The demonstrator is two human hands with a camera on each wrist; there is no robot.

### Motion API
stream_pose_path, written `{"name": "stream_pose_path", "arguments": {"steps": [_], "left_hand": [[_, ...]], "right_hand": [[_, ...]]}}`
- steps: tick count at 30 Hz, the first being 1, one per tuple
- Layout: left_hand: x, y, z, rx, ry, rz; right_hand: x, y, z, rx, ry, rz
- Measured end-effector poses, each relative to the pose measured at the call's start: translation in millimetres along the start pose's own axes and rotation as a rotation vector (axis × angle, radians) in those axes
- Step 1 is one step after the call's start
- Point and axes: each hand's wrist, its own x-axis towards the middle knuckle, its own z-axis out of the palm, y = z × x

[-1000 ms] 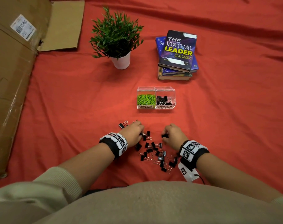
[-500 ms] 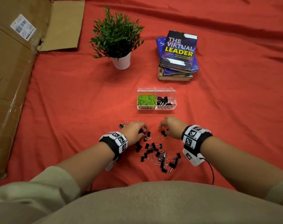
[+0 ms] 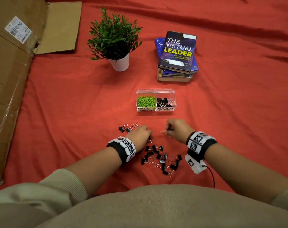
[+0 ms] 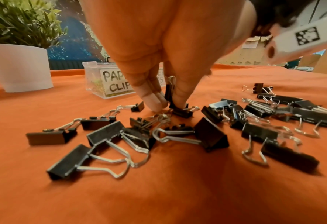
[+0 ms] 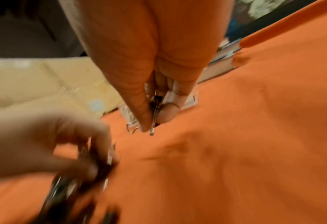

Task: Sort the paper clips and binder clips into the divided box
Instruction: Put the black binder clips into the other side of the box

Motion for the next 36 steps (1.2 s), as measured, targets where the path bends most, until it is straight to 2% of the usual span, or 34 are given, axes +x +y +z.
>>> {"name": "stream_pose_path", "arguments": {"steps": [3,5,8,12,15,18,20,24,26,32,36], "left_hand": [[0.4,0.4,1.0,-0.038,0.003,-0.026],[1.5,0.2,1.2,-0.103,0.004,-0.055],[2.9,0.1,-0.1,-0.202,0.0,-0.087],[3.8,-0.6,-1.5,-0.285,0.019,-0.123],[5.9,-0.8,-6.0,-0.364,0.034,-0.189],[13.7,5.1,-21.7,-0.446,0.11,-0.226],[25.5,10.0,-39.9,-0.506,0.201,-0.224],[61.6,18.7,-80.1,-0.583,0.344,-0.221],[77.9,22.5,-92.7,-0.541,0.354,-0.236],[99.9,21.8,-91.7,-0.481,0.319,-0.287],[82.3,22.2,-88.0,-0.441,0.324,-0.21]], "right_hand": [[21.1,-10.3,-37.4,0.123,0.213,0.018],[39.8,-16.2,-57.8,0.105,0.297,-0.003],[64.2,-22.3,-68.8,0.027,0.293,-0.032],[79.8,-20.9,-59.5,-0.054,0.254,-0.046],[75.2,-17.7,-55.4,-0.024,0.284,-0.065],[54.7,-13.8,-54.0,0.012,0.326,-0.099],[31.6,-13.0,-47.2,0.025,0.26,-0.081],[-13.8,-11.3,-6.1,-0.132,-0.126,-0.128],[-25.0,-9.9,18.2,-0.19,-0.223,-0.151],[-30.1,-6.0,52.4,-0.255,-0.161,-0.121],[-31.2,-5.0,55.0,-0.182,-0.115,-0.113]]}}
